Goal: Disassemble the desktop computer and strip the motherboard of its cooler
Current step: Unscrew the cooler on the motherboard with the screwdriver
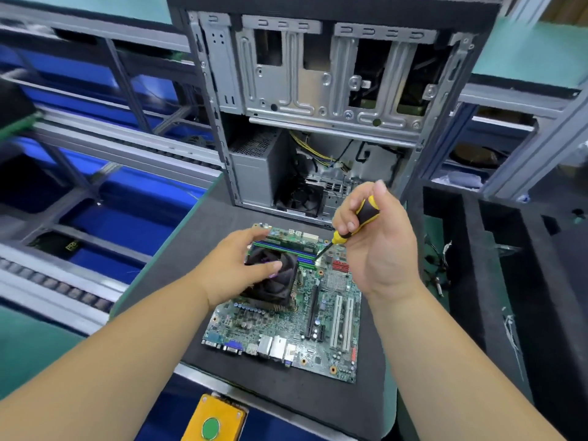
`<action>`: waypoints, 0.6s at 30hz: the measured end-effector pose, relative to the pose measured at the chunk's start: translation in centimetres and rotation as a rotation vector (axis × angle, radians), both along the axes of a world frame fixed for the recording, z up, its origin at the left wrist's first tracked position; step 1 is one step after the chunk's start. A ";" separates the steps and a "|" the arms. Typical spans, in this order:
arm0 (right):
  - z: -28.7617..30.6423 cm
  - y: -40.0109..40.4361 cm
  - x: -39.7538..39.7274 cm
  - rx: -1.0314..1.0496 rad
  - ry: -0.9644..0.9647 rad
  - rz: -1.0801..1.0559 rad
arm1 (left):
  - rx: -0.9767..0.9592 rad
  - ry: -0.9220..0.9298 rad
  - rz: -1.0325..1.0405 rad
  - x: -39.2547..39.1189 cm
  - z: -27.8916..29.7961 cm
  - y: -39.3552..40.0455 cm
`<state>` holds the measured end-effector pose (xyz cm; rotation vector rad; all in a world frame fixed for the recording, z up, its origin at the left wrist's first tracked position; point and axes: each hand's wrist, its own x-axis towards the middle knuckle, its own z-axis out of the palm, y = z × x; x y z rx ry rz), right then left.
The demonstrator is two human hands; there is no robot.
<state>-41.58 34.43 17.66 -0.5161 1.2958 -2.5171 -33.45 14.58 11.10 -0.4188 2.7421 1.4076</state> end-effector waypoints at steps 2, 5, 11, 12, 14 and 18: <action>0.3 -1.2 -0.2 -0.017 0.003 0.025 | -0.001 0.000 0.057 0.2 -0.6 -0.3; 0.5 -3.4 -0.4 -0.022 0.017 0.050 | 0.127 0.007 0.157 0.4 -1.9 -1.3; 0.0 -8.7 -0.5 0.016 0.015 0.089 | 0.260 -0.049 0.143 0.5 -4.0 -3.9; -0.2 -9.4 -0.4 0.031 0.009 0.092 | 0.268 -0.044 0.115 0.5 -4.3 -4.2; -0.7 -10.6 -0.3 0.077 0.004 0.095 | 0.307 -0.012 0.077 0.3 -4.7 -4.5; -1.6 -12.1 0.0 0.151 -0.013 0.095 | 0.294 0.065 0.071 -0.1 -5.1 -4.8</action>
